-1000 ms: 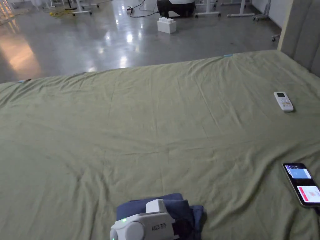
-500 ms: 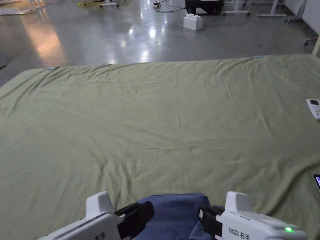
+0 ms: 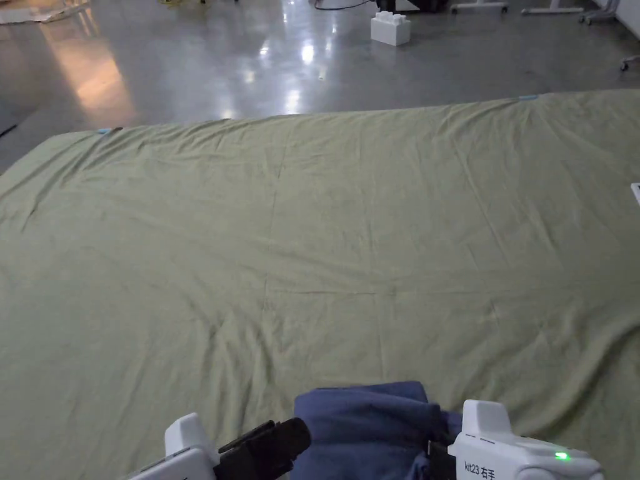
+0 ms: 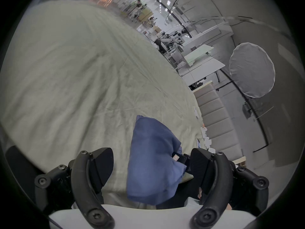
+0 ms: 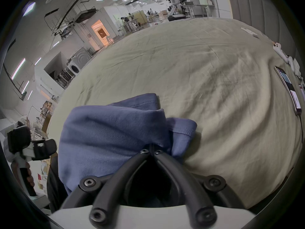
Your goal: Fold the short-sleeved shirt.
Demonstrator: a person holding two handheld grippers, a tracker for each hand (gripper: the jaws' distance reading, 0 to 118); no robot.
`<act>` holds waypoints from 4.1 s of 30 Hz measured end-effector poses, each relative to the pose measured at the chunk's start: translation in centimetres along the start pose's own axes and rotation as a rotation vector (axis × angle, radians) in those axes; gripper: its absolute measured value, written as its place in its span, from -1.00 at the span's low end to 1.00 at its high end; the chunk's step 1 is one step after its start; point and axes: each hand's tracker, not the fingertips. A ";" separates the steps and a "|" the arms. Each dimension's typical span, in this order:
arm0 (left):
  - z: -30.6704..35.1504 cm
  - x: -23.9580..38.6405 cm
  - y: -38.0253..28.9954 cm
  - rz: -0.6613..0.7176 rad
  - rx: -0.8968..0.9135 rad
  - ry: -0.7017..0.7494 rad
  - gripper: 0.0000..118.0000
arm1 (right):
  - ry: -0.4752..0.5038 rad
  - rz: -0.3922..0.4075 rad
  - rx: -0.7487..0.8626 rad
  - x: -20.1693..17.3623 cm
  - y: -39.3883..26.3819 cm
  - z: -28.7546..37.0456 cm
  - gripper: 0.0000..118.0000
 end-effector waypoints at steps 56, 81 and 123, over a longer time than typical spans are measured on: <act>20.1 7.0 17.1 -0.609 0.342 0.578 0.34 | 0.062 -0.040 0.433 1.3 3.1 16.5 -0.99; 17.0 23.4 -4.5 -0.947 0.772 0.494 -0.98 | -0.221 0.327 0.845 -3.3 0.6 26.5 -0.98; 16.5 23.5 -2.7 -0.884 0.795 0.477 1.00 | -0.192 0.304 0.839 -5.3 2.2 25.9 1.00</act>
